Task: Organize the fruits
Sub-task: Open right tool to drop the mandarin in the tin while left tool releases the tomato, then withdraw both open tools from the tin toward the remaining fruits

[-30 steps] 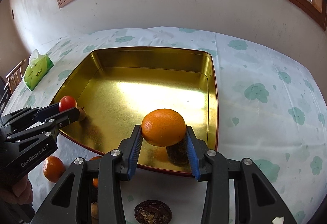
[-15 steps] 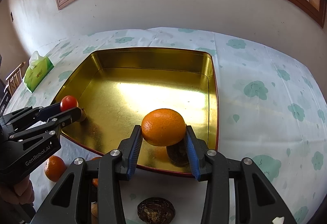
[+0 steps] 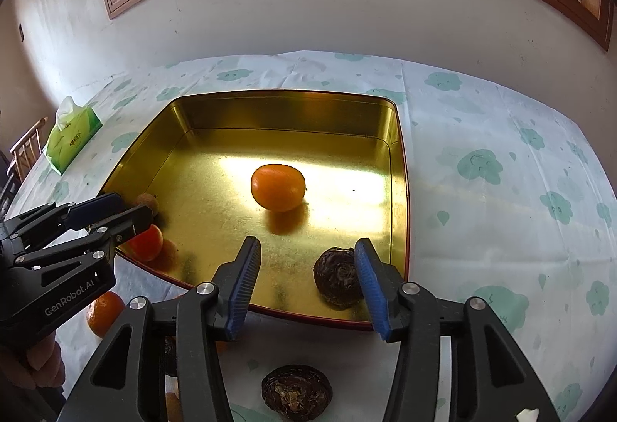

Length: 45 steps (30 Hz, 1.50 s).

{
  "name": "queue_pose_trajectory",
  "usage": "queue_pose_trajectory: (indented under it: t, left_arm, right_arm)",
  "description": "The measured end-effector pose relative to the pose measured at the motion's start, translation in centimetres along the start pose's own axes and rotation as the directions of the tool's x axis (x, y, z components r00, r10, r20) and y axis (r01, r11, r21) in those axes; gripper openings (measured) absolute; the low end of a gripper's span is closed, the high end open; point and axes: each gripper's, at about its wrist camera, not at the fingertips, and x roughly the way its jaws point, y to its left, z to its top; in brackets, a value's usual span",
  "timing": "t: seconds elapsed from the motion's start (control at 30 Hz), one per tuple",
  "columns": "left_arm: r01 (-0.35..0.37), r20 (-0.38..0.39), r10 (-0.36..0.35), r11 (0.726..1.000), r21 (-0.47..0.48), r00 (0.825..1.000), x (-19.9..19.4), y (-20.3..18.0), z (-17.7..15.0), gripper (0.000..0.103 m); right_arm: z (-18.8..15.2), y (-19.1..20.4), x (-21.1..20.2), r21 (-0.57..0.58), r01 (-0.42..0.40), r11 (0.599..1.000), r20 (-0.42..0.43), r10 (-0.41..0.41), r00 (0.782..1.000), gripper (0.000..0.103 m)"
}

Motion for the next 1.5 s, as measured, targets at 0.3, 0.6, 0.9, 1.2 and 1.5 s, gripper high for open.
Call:
queue_pose_trajectory:
  t: [0.3,0.6,0.9,1.2,1.5]
  left_arm:
    - [0.0,0.045,0.0,1.0,-0.002,0.999,-2.9,0.3,-1.2,0.043]
    - [0.012,0.076,-0.011,1.0,-0.011,0.997,-6.4,0.7,-4.1,0.043]
    - [0.016,0.046,-0.014,0.999,-0.044,0.999,-8.3,1.9,-9.1,0.043]
    - [0.021,-0.004,-0.021,0.998,-0.067,1.0,-8.8,2.6,-13.9,0.043]
    - [0.018,-0.018,-0.019,0.999,-0.05,1.0,-8.2,1.9,-15.1,0.043]
  right_arm:
    - [-1.0,0.1,-2.4,-0.003,0.019,1.0,0.03,-0.018,0.999,0.048]
    - [-3.5,0.3,-5.2,0.005,0.027,1.0,0.044,-0.027,0.999,0.048]
    - [-7.8,-0.3,-6.3,0.016,0.048,0.999,0.004,-0.048,0.999,0.048]
    - [-11.5,-0.3,-6.8,0.049,0.019,0.999,-0.035,-0.017,0.999,0.048]
    - [-12.2,-0.2,-6.2,0.054,0.007,0.998,-0.052,-0.004,0.999,0.048]
